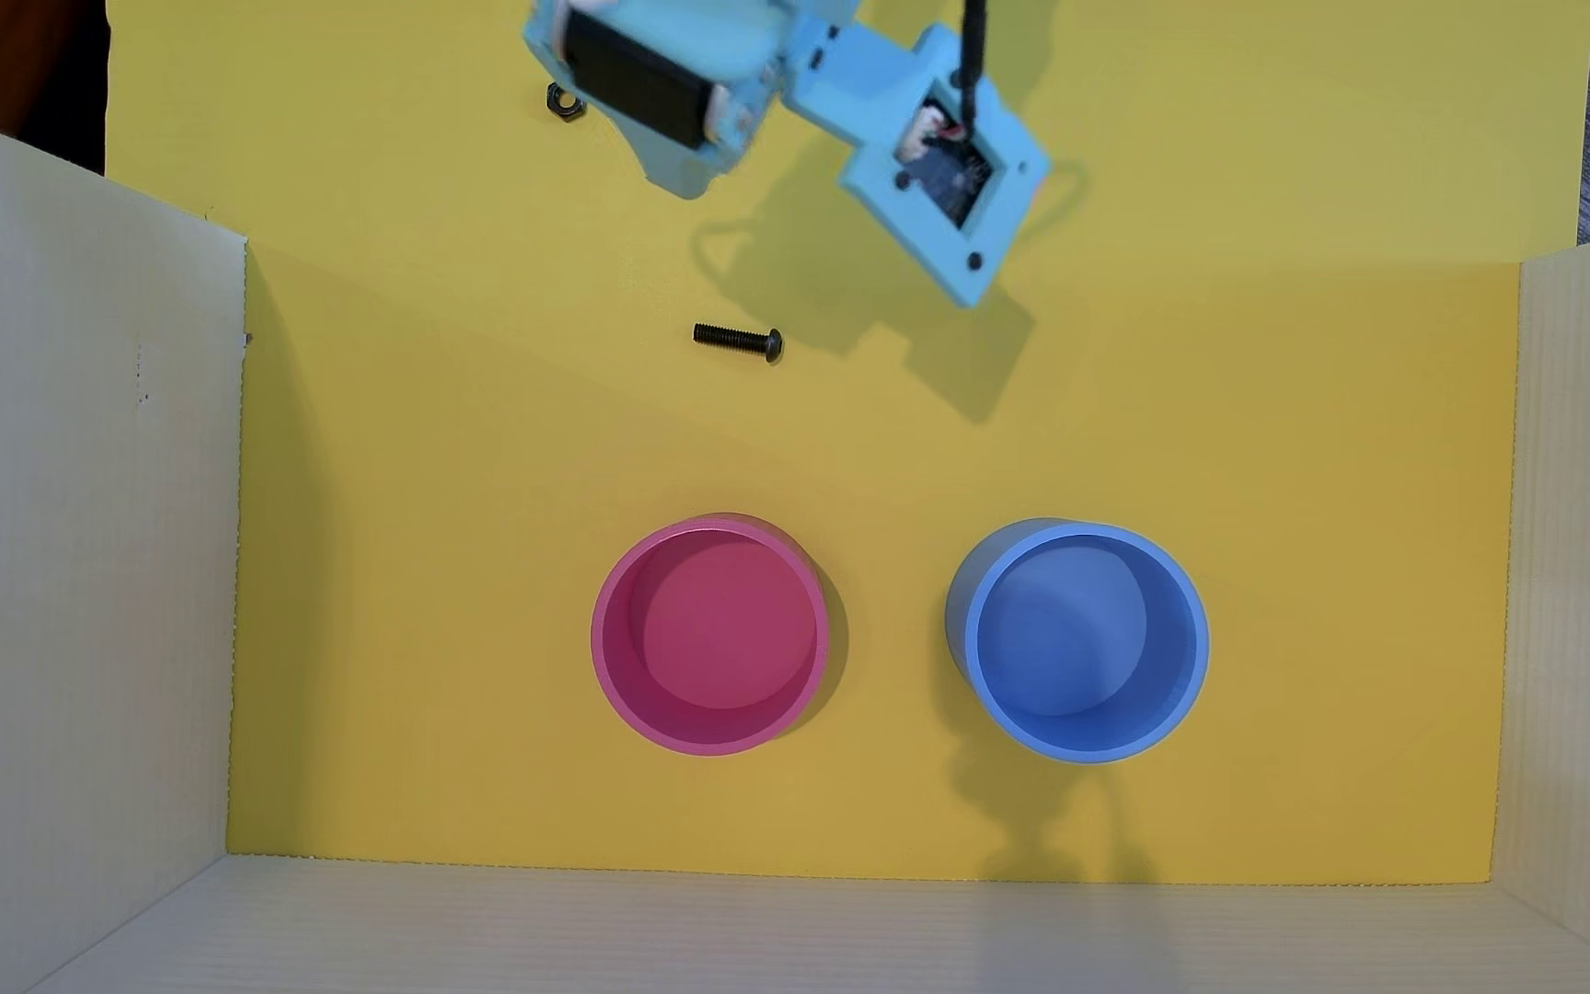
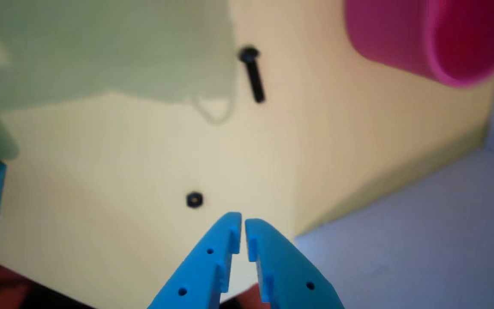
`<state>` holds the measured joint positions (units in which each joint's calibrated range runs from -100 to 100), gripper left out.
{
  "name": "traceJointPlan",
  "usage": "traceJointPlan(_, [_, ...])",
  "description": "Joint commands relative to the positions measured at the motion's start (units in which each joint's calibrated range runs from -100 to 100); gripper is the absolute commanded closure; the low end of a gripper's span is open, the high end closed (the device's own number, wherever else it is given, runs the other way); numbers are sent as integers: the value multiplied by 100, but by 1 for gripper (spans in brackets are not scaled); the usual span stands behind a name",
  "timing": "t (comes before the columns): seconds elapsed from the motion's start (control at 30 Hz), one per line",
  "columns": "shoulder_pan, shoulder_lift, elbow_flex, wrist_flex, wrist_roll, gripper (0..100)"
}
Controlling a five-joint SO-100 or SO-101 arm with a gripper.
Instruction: Pick up the bolt and place it in the pink box
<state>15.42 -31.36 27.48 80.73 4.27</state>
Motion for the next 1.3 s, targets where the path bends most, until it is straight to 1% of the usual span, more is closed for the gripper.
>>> traceJointPlan(0.0, [-78, 307, 70, 14, 195, 98])
traceJointPlan(0.13, [-122, 787, 97, 14, 325, 98])
traceJointPlan(0.5, [-203, 1578, 106, -81, 336, 98])
traceJointPlan(0.67, [-203, 1907, 106, -475, 336, 98])
traceJointPlan(0.83, [-203, 2109, 88, -518, 325, 98])
traceJointPlan(1.03, [-203, 2269, 79, -655, 305, 86])
traceJointPlan(1.27, [-203, 2395, 215, -1007, 279, 86])
